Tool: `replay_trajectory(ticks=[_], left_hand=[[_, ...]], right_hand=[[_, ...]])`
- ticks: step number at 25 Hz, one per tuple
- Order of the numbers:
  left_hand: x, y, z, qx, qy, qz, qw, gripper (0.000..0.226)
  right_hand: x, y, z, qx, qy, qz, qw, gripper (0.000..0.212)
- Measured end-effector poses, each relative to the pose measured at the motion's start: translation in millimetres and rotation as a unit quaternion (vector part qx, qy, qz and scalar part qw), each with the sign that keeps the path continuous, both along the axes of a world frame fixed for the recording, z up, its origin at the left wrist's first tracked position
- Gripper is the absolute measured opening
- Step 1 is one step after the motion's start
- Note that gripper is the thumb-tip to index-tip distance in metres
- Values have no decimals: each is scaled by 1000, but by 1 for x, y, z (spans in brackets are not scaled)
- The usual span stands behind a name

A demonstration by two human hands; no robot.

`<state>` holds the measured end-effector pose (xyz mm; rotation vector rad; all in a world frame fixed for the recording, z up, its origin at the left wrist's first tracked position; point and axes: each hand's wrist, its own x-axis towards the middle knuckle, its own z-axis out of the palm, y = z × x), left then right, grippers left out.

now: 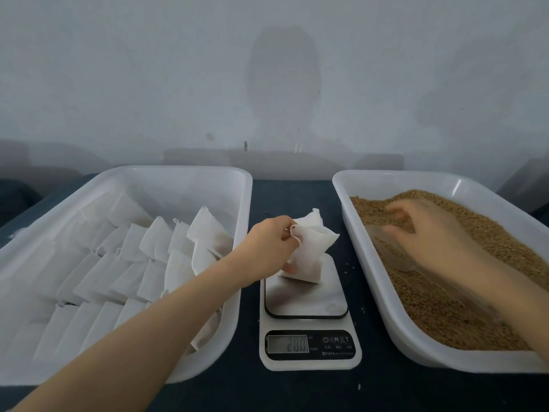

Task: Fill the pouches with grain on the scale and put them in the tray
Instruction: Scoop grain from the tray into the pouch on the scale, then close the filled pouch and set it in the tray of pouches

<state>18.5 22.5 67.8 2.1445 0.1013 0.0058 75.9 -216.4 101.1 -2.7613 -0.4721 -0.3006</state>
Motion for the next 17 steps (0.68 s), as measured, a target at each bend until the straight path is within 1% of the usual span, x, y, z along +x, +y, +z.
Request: replay_trajectory(ticks=[1,2,4,5,6,9,10,12,13,16,17], left_hand=[[1,0,-1,10,2,4,1000,15],[2,0,-1,21,4,9,1000,14],[2,0,-1,30,1,17,999,13],[1,0,-1,32,-4,19,999,13],[1,0,0,37,-10,22,999,13],[0,1,-1,40,-17,19,999,13],[0,1,-1,43,-16,16,999,13],[1,1,-1,54,-16,14,998,13],[1,0,-1,51,-17,16,998,14],[0,0,1,34,-17,22,999,16],[-1,0,1,34,-17,22,999,16]], right_hand=[[-9,14,6,60,13,72,996,46],[-16,30,10,77,51,129,987,50],[-24,55,7,60,137,181,972,59],[-23,64,3,54,147,182,971,58],[-21,68,0,60,138,173,973,52],[-15,68,-11,104,98,141,980,16],[-14,66,-13,112,88,144,979,10],[-13,63,-18,122,60,153,979,21],[-13,62,-19,133,48,152,978,23],[-19,62,-19,166,33,156,973,14],[-19,61,-19,164,33,160,973,13]])
